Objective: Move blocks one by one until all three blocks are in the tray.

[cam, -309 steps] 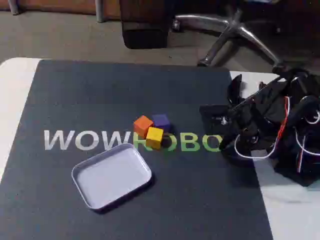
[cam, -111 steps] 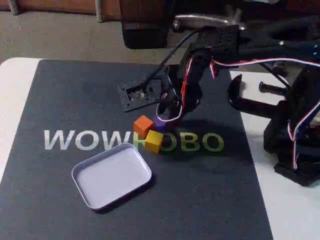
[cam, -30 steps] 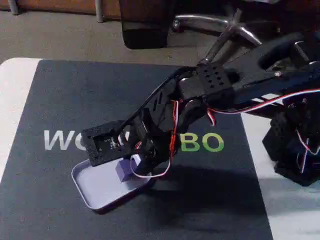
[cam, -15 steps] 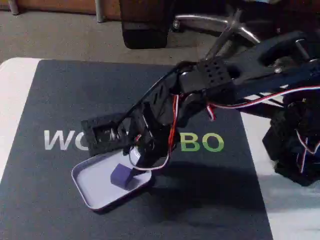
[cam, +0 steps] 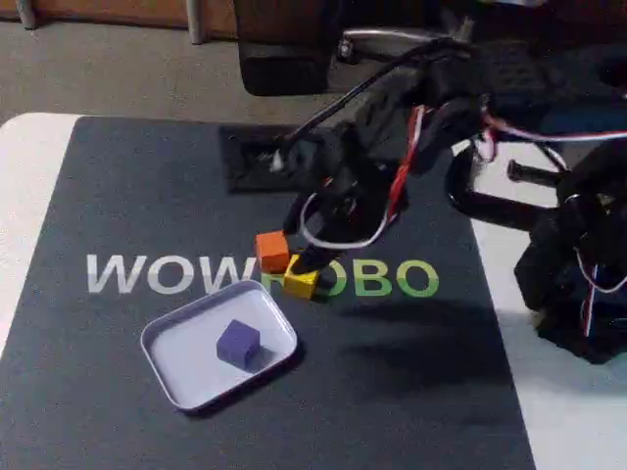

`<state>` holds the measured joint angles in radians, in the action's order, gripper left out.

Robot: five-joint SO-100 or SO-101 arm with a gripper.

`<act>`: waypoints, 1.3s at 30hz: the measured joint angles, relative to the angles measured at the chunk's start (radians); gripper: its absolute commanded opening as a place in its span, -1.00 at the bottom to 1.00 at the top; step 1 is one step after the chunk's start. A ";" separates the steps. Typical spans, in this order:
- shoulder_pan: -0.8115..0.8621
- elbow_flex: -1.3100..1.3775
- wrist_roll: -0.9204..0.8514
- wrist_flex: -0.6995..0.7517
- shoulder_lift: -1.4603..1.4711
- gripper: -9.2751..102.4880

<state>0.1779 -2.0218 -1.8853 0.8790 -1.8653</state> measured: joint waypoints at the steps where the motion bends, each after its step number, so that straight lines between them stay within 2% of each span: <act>1: 0.009 -0.012 0.009 0.002 -0.017 -0.59; 20: 0.132 -0.075 0.074 0.005 0.009 -0.59; 28: 0.161 -0.078 -0.002 0.005 0.084 -0.58; 39: 0.120 -0.078 -0.029 -0.011 0.132 -0.57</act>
<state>0.2976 -2.1000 -1.9144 0.8682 -1.7334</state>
